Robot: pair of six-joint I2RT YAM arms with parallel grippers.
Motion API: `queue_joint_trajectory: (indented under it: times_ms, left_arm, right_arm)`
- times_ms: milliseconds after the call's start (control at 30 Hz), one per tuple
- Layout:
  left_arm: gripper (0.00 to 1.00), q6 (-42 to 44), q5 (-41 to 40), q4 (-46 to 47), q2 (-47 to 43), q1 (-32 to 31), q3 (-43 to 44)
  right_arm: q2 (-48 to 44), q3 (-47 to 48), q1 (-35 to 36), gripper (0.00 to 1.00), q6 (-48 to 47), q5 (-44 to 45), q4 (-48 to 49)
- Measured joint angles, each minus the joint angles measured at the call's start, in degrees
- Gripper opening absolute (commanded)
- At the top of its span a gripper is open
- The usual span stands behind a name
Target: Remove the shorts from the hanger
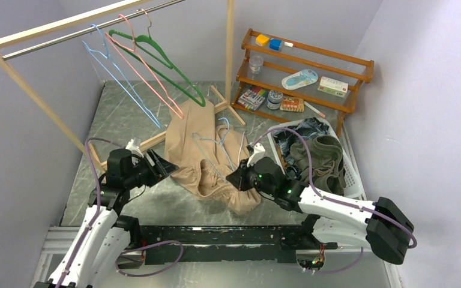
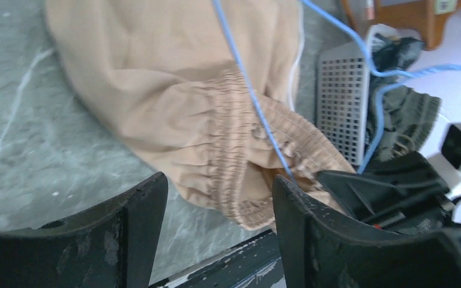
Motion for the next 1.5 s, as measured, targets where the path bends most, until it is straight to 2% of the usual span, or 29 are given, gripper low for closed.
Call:
queue_joint_trajectory:
  times_ms: [100,133,167,333,533,633,800,1067,1233,1333,1500]
  left_arm:
    - [0.68,-1.2,1.0,2.8,-1.7,-2.2,0.1]
    - [0.67,-3.7,0.8,6.2,-2.8,-7.5,0.0]
    - [0.66,-3.9,0.8,6.4,-2.9,-7.8,0.0]
    - [0.66,-8.3,-5.2,14.0,-2.0,-20.9,-0.5]
    - [0.67,-9.7,-17.8,22.4,9.8,-38.1,1.9]
    - [0.67,-10.6,-23.2,26.9,15.2,-43.3,2.9]
    - [0.67,-13.0,-29.1,35.2,19.8,-45.2,3.1]
    - [0.61,-17.0,-32.2,39.2,26.2,-45.5,6.2]
    - [0.46,-18.7,-32.2,40.3,28.9,-46.8,6.4]
    - [0.38,-19.0,-32.2,38.1,30.7,-47.1,8.2]
    - [0.19,-19.1,-32.3,34.8,31.5,-47.3,11.0]
  right_arm:
    - [2.2,0.9,0.0,0.00,0.7,0.3,0.1]
    - [3.3,0.9,0.0,0.00,1.3,0.5,0.4]
    - [3.3,0.9,0.0,0.00,1.4,0.5,0.4]
    - [4.5,0.9,0.0,0.00,1.5,-0.9,2.2]
    - [4.5,0.4,0.0,0.00,1.9,-3.3,4.7]
    - [4.2,-0.4,0.0,0.00,2.1,-4.2,5.5]
    - [2.6,-2.6,0.0,0.00,2.6,-5.5,6.4]
    - [0.4,-3.9,0.0,0.00,2.1,-7.7,7.2]
    - [0.6,-3.9,0.0,0.00,1.4,-9.4,8.1]
    - [1.1,-3.9,0.0,0.00,0.9,-10.6,8.6]
    - [1.2,-3.9,0.0,0.00,0.3,-11.9,9.0]
